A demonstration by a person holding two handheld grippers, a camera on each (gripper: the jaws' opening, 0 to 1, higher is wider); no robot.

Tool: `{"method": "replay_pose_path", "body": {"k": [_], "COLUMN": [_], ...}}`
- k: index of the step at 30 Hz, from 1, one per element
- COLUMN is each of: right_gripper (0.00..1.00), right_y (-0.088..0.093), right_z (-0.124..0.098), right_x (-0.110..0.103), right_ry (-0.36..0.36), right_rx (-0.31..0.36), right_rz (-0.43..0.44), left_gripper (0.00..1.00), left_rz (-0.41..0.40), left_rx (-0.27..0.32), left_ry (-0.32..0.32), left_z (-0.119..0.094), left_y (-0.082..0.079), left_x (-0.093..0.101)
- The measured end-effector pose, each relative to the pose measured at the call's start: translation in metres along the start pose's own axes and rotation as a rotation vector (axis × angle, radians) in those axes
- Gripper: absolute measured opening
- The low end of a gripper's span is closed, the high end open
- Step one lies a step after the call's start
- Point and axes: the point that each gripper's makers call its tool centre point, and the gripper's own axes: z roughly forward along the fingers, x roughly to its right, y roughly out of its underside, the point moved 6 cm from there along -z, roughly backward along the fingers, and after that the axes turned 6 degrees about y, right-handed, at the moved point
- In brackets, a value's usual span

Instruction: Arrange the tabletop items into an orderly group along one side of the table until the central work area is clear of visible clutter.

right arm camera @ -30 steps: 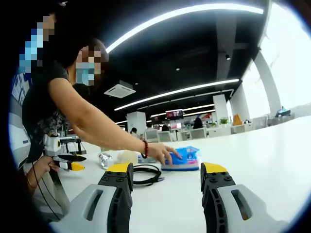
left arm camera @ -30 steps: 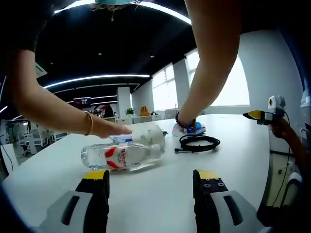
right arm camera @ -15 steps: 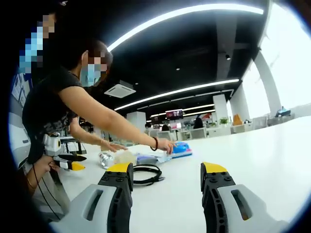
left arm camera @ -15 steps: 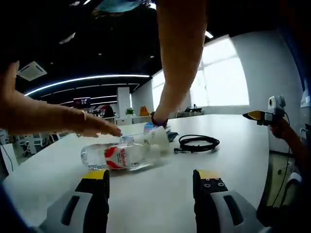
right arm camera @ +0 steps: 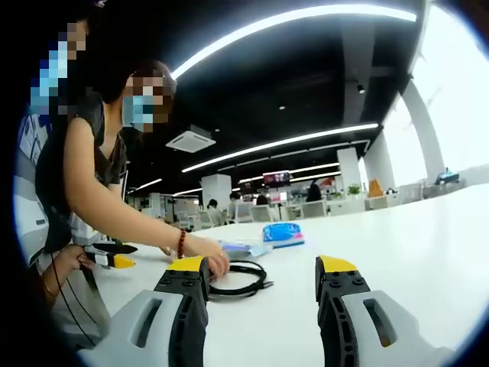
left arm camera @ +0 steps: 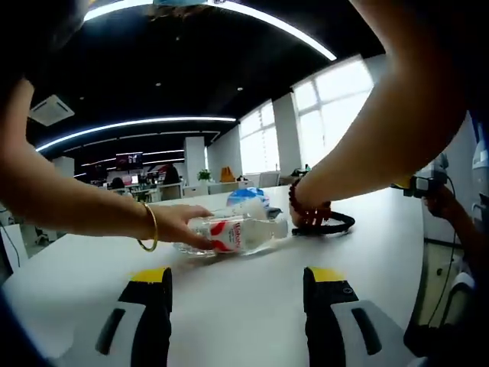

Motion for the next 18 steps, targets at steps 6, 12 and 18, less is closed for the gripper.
{"method": "replay_pose_path", "body": {"k": [6,12,18], "right_gripper": [0.53,0.53,0.53], "right_y": [0.0001,-0.0002,0.0017], "right_z": [0.0011,0.0019,0.0031], "right_x": [-0.0004,-0.0008,-0.0017], "right_ry": [-0.003,-0.002,-0.007], "right_rx": [-0.006,-0.012,-0.021], "right_rz": [-0.003,-0.013,-0.017], "left_gripper": [0.69,0.69,0.69], "left_rz": [-0.006,-0.011,-0.018], "left_rx": [-0.005,-0.001,0.002], "left_ry": [0.002,-0.005,-0.018], "left_z": [0.0001,-0.0017,-0.0052], "left_y": [0.0026,0.0032,0.0043], "left_x": [-0.0004,-0.0028,-0.0061]}}
